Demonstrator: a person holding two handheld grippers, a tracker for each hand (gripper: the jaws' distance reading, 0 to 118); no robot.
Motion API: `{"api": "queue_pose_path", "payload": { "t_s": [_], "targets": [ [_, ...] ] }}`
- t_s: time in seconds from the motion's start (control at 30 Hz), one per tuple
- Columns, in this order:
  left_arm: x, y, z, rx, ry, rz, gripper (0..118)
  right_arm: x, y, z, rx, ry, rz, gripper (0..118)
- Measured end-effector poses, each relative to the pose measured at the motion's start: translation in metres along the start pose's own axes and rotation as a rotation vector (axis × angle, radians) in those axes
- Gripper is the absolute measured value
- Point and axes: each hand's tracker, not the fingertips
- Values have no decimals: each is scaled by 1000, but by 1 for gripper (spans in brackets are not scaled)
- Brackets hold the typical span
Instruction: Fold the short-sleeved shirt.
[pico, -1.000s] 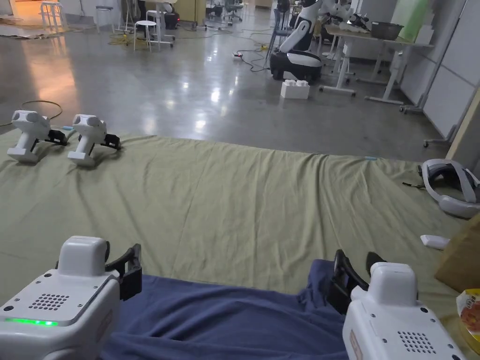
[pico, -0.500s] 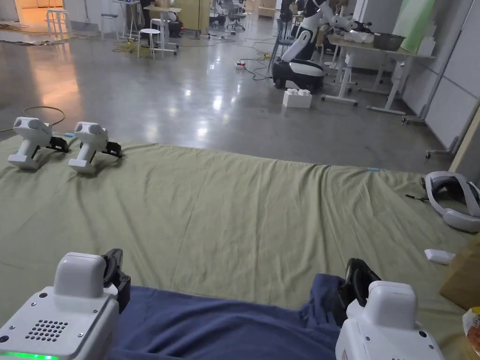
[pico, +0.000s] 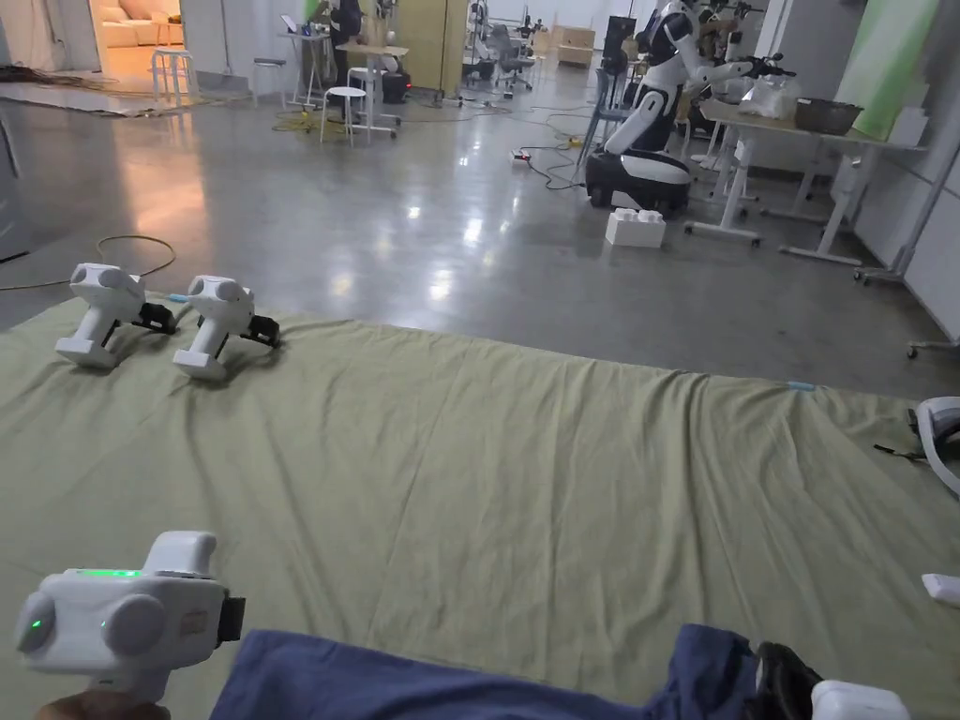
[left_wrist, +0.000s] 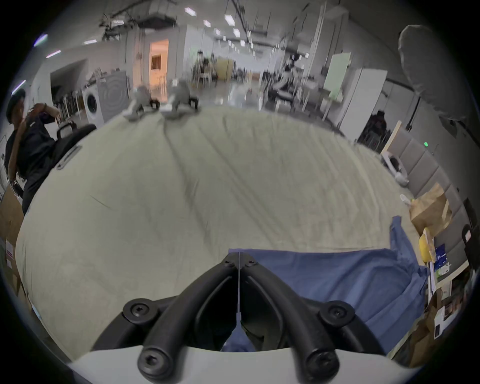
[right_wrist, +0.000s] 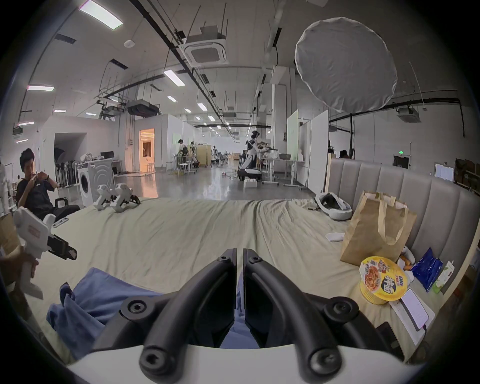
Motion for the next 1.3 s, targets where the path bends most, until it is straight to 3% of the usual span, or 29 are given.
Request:
{"api": "queue_pose_path", "payload": {
  "t_s": [0.17, 0.43, 0.53, 0.57, 0.67, 0.77, 0.87, 1.0, 1.03, 1.13, 1.3],
  "targets": [
    [-2, 20, -41, -139, -68, 17, 71, 4, -12, -15, -58, -9, 26, 7],
    [19, 19, -89, -270, 38, -53, 72, 15, -28, -29, -136, -22, 34, 7],
    [31, 14, -81, -234, 88, -108, 71, 21, -31, -31, -159, -26, 25, 7],
    [36, 11, -80, -219, 90, -140, 64, 23, -32, -32, -166, -28, 20, 7],
    [47, 5, -77, -205, 91, -208, 27, 35, -35, -37, -199, -40, 1, 7],
    [45, 5, -75, -208, 68, -200, 8, 53, -34, -46, -254, -64, -36, 7],
    [38, 5, -63, -170, 51, -169, 7, 77, -28, -61, -345, -72, -55, 10],
    [37, 8, -36, -102, 29, -165, 7, 109, -20, -94, -486, -54, -18, 20],
    [37, 9, -30, -88, 31, -160, 7, 115, -18, -104, -508, -54, -10, 25],
    [38, 9, -16, -58, 25, -157, 7, 128, -20, -139, -619, -55, 22, 63],
    [46, 1, -2, -42, 26, -155, 7, 134, -40, -195, -790, -27, 39, 74]
  ]
}}
